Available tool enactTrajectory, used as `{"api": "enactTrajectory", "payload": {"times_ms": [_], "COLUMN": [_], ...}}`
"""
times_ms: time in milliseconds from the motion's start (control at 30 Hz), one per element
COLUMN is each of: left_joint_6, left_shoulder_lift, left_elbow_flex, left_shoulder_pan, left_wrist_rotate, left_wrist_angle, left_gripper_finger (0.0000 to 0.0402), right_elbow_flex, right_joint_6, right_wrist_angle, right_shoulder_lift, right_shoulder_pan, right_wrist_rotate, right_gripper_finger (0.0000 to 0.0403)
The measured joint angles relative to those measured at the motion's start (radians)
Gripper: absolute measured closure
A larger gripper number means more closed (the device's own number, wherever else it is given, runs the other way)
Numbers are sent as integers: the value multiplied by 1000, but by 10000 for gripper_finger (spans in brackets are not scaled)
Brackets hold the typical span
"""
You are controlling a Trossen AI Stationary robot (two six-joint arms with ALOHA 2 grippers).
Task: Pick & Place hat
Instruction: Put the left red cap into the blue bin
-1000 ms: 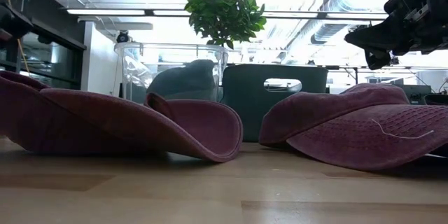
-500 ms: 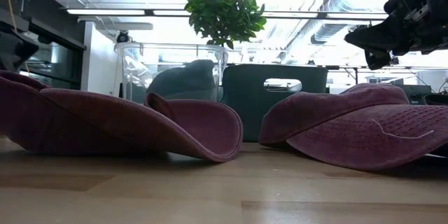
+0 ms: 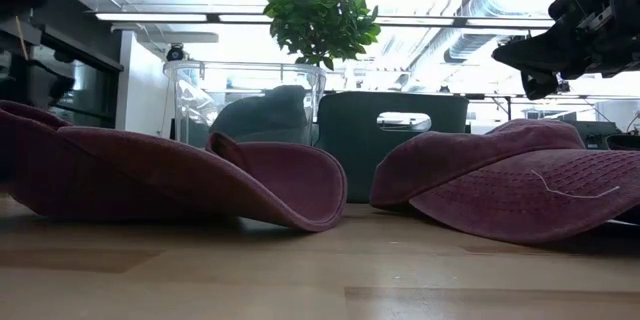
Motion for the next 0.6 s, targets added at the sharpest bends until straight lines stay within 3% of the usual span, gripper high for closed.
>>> {"api": "enactTrajectory", "payload": {"times_ms": [267, 600], "left_joint_6": [0, 6], "left_shoulder_lift": [39, 39], "left_elbow_flex": [0, 0], "left_shoulder_pan": [77, 93], "left_wrist_rotate": [30, 66], "left_wrist_angle": [34, 33], "left_gripper_finger": [197, 197], "right_elbow_flex": [0, 0], "right_joint_6": [0, 0], "right_wrist_angle": [1, 1], "right_shoulder_lift": [0, 0], "right_shoulder_pan": [0, 0], "right_wrist_rotate": [0, 0], "right_gripper_finger": [402, 402]}}
